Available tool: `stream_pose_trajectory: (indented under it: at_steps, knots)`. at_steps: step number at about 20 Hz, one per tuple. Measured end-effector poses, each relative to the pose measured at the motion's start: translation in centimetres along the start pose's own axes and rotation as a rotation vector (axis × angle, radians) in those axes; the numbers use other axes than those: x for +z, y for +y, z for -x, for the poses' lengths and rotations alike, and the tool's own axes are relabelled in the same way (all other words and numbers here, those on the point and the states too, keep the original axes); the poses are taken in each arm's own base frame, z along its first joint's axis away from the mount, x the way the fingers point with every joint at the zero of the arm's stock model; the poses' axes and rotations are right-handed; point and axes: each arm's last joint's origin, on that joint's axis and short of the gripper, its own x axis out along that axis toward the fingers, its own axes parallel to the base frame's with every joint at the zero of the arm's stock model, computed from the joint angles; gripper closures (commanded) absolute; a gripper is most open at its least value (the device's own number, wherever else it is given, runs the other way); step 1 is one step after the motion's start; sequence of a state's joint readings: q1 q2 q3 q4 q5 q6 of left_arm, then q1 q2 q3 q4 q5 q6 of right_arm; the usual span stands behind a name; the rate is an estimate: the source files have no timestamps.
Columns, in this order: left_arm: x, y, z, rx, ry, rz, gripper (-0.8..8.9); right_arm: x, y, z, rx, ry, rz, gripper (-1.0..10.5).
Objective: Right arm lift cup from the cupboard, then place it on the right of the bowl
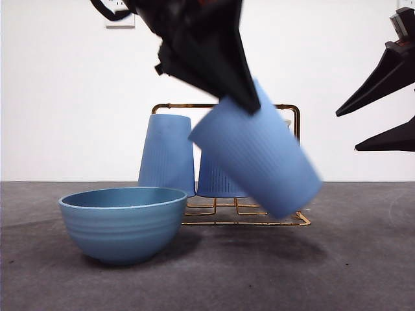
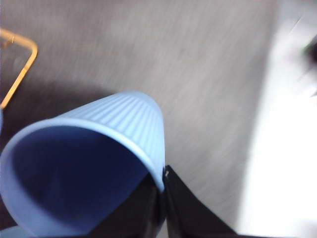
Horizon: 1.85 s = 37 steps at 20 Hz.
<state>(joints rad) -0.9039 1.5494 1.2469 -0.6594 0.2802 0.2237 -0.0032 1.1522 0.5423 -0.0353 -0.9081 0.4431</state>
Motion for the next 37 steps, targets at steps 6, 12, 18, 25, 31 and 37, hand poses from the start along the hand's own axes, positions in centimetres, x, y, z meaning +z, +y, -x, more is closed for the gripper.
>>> stream_pose_trajectory:
  at_steps: [6,12,18,25,31,37]
  knots:
    - [1.1,-1.5,-1.9,0.095,0.218,-0.259,8.06,-0.3,-0.1,0.1,-0.030,0.015,0.023,6.8]
    - [0.7,-1.9,-2.0,0.051,0.354,-0.434,8.07,-0.4,-0.1,0.1,-0.032,0.020,0.035,6.8]
    - [0.3,-1.8,-2.3,0.056,0.425,-0.505,8.07,-0.4,-0.1,0.1,-0.032,0.020,0.034,6.8]
    - [0.5,-1.8,-2.7,0.055,0.418,-0.530,8.06,-0.6,-0.2,0.1,-0.037,0.033,0.021,6.8]
    - [0.9,-2.4,-3.1,0.063,0.378,-0.557,6.23,-0.6,-0.2,0.1,-0.038,0.035,0.020,6.8]
    - [2.1,-2.5,-2.3,0.084,0.343,-0.533,5.18,-0.6,-0.2,0.1,-0.038,0.035,0.021,6.8]
